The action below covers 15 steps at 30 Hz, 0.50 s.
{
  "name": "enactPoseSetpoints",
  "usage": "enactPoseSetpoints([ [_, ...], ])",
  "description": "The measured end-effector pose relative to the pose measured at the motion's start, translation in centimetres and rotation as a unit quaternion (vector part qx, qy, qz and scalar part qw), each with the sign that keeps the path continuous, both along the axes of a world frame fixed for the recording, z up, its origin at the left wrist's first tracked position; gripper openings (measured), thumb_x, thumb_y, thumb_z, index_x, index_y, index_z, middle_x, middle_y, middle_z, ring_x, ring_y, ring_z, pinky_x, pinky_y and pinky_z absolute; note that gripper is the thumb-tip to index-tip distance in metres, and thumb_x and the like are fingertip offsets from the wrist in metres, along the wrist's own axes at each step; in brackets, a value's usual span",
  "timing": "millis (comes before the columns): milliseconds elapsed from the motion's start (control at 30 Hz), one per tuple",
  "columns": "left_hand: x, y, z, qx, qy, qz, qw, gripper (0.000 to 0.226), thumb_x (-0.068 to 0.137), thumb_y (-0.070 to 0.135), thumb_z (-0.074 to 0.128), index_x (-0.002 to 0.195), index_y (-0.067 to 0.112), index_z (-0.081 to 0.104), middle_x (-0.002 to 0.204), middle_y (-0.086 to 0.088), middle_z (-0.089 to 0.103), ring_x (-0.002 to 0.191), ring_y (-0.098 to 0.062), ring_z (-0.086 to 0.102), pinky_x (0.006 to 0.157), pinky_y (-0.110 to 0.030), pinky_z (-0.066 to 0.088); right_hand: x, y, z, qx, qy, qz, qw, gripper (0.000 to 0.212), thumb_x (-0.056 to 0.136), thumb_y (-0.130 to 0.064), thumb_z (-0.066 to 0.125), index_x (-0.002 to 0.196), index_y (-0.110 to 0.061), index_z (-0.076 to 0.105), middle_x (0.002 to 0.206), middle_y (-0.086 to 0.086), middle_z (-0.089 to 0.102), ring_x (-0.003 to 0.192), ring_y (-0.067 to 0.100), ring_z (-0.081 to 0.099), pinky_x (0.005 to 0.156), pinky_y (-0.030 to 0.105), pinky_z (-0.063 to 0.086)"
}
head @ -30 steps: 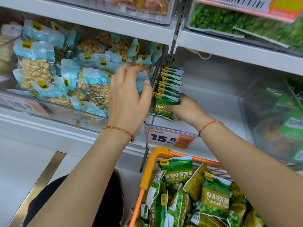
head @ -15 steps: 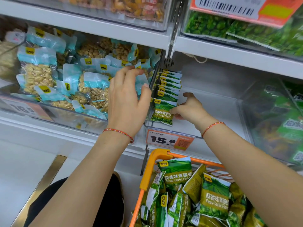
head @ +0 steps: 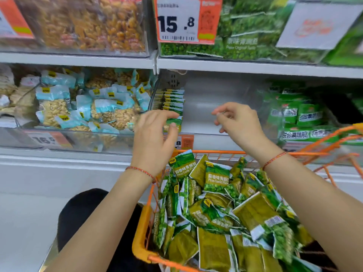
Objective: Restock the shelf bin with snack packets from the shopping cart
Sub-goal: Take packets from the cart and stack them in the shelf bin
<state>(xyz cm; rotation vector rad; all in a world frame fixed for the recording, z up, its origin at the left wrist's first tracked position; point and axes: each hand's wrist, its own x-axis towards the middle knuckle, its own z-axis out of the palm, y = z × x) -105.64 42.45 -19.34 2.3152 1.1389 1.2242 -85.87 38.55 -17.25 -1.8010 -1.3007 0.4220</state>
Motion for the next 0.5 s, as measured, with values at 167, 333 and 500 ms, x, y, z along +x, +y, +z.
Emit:
enactPoseSetpoints([
  [167, 0.8, -3.7, 2.3, -0.021, 0.114, -0.080, 0.990, 0.036, 0.085, 0.032, 0.041, 0.104, 0.017, 0.067, 0.103, -0.001, 0.067, 0.105, -0.023, 0.053, 0.089, -0.027, 0.033, 0.0, -4.8, 2.8, -0.066, -0.043, 0.019, 0.997, 0.010, 0.088, -0.018, 0.056, 0.088, -0.019, 0.065, 0.072, -0.002, 0.069, 0.061, 0.012, 0.065, 0.071, 0.027, 0.050],
  [333, 1.9, -7.1, 2.0, -0.138, 0.297, -0.133, 0.935, 0.023, 0.092, 0.026, 0.051, 0.111, 0.026, 0.065, 0.111, 0.002, 0.068, 0.106, -0.019, 0.060, 0.086, -0.032, 0.048, -0.3, -10.6, 2.6, -0.278, -0.392, 0.012, 0.877, 0.031, 0.088, -0.042, 0.057, 0.112, -0.023, 0.060, 0.113, 0.004, 0.066, 0.107, 0.027, 0.060, 0.081, 0.033, 0.046],
  [500, 1.8, -9.6, -0.5, -0.169, 0.486, -0.125, 0.849, 0.043, 0.087, 0.046, 0.057, 0.124, 0.024, 0.053, 0.116, -0.001, 0.063, 0.110, -0.023, 0.056, 0.083, -0.034, 0.049, -0.6, -16.2, 0.0, -0.364, -0.397, 0.053, 0.841, 0.032, 0.090, -0.023, 0.051, 0.122, -0.020, 0.053, 0.120, 0.005, 0.060, 0.109, 0.025, 0.058, 0.078, 0.032, 0.047],
])
